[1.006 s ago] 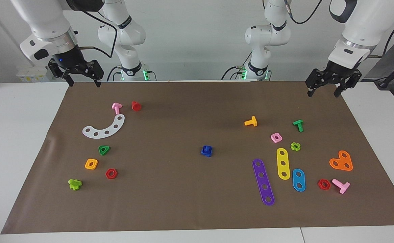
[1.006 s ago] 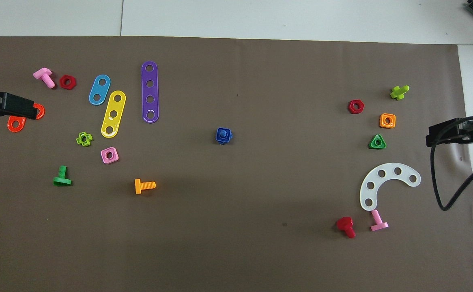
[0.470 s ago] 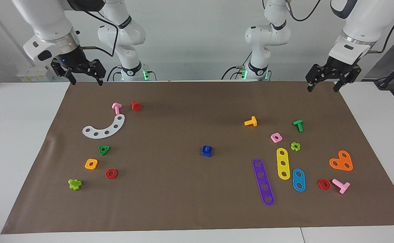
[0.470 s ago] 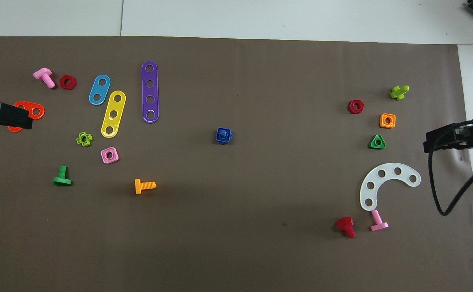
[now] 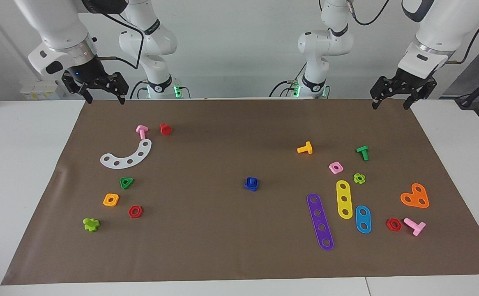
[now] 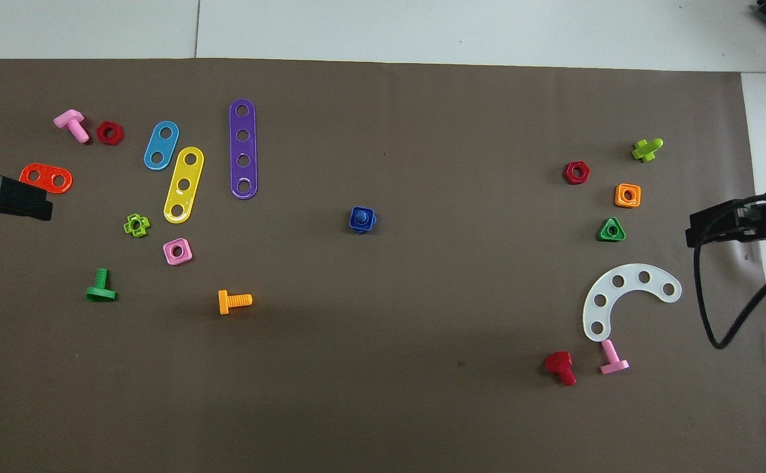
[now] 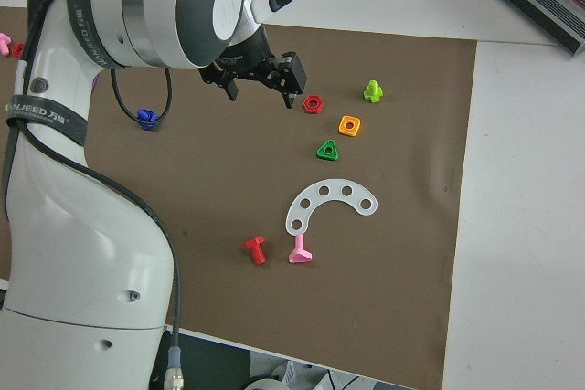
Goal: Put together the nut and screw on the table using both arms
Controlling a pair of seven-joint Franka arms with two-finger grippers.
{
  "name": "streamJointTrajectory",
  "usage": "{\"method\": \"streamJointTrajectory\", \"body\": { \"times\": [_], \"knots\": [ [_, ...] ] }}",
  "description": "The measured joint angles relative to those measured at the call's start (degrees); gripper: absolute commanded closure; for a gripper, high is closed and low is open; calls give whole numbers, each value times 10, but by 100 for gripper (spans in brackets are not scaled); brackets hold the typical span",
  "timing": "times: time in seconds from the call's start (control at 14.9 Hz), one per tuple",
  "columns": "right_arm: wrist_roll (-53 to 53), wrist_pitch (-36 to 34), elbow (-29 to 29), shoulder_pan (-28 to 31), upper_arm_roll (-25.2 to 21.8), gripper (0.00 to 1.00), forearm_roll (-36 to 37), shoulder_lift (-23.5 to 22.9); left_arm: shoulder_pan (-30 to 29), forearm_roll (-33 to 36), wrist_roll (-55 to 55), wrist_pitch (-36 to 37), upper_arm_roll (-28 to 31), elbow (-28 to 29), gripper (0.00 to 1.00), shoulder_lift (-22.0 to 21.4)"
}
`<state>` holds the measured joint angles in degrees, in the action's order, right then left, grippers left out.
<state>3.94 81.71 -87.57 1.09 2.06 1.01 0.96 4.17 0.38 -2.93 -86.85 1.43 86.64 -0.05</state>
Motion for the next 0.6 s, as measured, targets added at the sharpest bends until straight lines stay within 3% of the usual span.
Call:
{"method": "streamJointTrajectory", "body": {
  "times": [0.6],
  "knots": [
    [0,7,-3,0,0,0,0,0,0,0,0,0,2,0,0,0]
  ]
}}
